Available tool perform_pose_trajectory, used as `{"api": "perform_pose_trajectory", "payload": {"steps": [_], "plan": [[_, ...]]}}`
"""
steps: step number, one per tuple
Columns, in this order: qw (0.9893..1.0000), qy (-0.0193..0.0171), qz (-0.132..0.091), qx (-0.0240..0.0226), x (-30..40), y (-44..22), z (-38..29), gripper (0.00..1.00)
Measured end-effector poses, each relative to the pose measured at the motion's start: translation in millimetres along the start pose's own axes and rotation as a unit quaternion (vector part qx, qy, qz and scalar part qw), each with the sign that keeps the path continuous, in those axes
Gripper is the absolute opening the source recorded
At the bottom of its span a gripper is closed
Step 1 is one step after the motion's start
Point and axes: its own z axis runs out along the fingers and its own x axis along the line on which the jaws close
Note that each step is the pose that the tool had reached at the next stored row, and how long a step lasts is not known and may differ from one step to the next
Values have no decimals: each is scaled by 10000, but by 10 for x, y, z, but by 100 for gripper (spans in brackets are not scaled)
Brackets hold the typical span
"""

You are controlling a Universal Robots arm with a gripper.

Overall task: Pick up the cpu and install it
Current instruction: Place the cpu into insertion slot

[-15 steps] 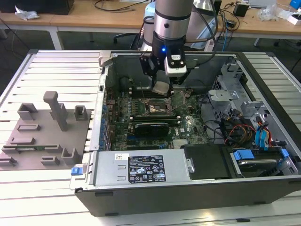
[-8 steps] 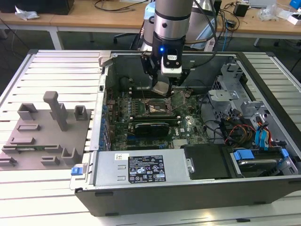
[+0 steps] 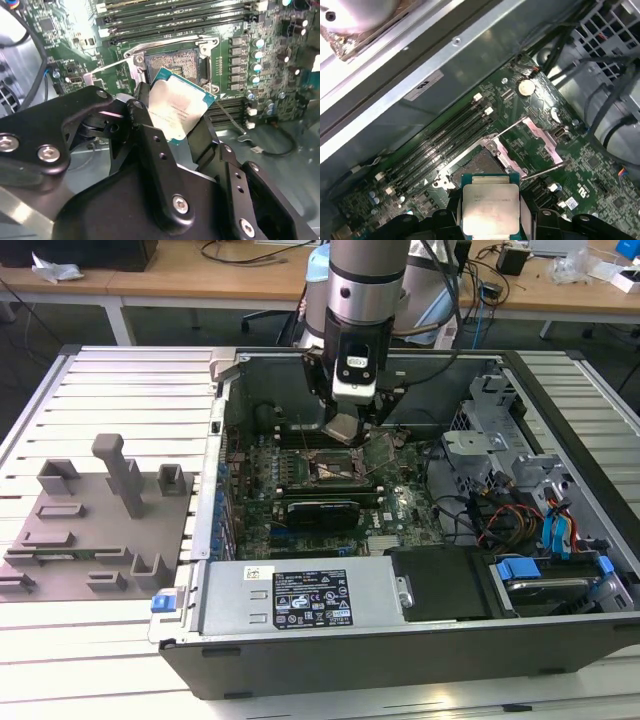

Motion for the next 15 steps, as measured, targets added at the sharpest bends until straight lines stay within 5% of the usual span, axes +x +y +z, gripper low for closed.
{"api": "perform_pose_trajectory", "payload": {"steps": [5,11,15], "plan": [[9990,-22,454,-2,0,0,3,55],[9934,-51,1143,-10,0,0,8,55],[9885,-66,1513,-14,0,0,10,55]]}}
